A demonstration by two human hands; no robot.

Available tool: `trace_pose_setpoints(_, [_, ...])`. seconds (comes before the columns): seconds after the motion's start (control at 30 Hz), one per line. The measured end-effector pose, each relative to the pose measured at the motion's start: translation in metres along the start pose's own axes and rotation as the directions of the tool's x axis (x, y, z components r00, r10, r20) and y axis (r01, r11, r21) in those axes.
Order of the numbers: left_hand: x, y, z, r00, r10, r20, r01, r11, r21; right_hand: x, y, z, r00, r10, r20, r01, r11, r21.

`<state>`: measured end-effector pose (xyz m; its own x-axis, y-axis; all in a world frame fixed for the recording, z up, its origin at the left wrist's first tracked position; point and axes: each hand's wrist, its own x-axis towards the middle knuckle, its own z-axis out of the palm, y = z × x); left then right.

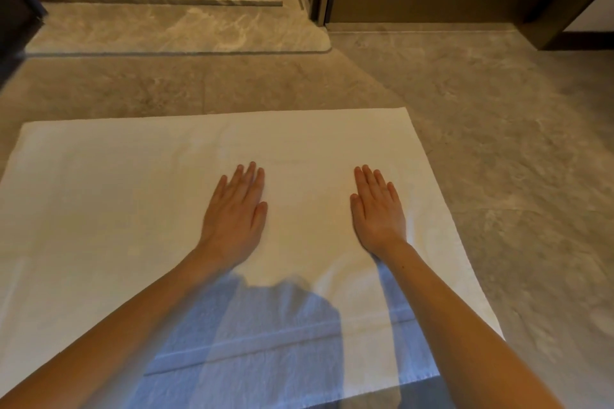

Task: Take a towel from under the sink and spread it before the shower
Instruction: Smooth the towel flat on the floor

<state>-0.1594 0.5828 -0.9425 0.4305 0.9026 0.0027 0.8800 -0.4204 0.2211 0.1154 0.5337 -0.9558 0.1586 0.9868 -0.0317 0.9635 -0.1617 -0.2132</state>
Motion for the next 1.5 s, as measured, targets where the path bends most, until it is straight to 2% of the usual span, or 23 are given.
trace_pose_setpoints(0.2, [0.016,0.057,0.023,0.989,0.143,0.040,-0.143,0.990,0.002,0.001,-0.014,-0.008,0.999,0.042,-0.003,-0.042,0.999,0.014])
trace_pose_setpoints(0.3, [0.018,0.060,0.031,0.987,0.157,0.029,-0.158,0.986,0.046,0.001,-0.051,-0.007,0.997,-0.072,-0.041,0.076,0.991,0.112])
trace_pose_setpoints(0.4, [0.018,0.059,0.031,0.980,0.198,0.022,-0.199,0.976,0.091,0.002,-0.077,0.005,0.984,-0.179,0.015,0.174,0.971,0.161])
trace_pose_setpoints(0.6, [0.021,0.059,0.034,0.986,0.166,-0.013,-0.166,0.986,-0.008,0.008,-0.031,0.009,0.986,-0.161,0.037,0.159,0.985,0.063])
trace_pose_setpoints(0.73, [0.018,0.061,0.036,0.982,0.174,-0.068,-0.178,0.983,-0.045,0.011,0.017,0.001,0.995,-0.093,0.027,0.092,0.995,0.037])
trace_pose_setpoints(1.0, [0.019,0.061,0.040,0.990,0.138,-0.027,-0.139,0.990,-0.030,0.014,0.082,-0.014,0.999,0.019,-0.026,-0.018,0.999,0.030])
trace_pose_setpoints(1.17, [0.018,0.057,0.041,0.991,0.134,0.012,-0.134,0.991,0.005,0.012,0.101,-0.018,0.994,0.108,-0.031,-0.107,0.994,0.034])
trace_pose_setpoints(1.37, [0.023,0.058,0.041,0.990,0.121,0.073,-0.125,0.991,0.054,0.012,0.103,-0.021,0.991,0.135,0.009,-0.135,0.991,-0.015])
trace_pose_setpoints(1.5, [0.019,0.061,0.032,0.987,0.136,0.084,-0.135,0.991,-0.008,0.018,0.095,-0.027,0.984,0.177,0.020,-0.175,0.981,-0.080])
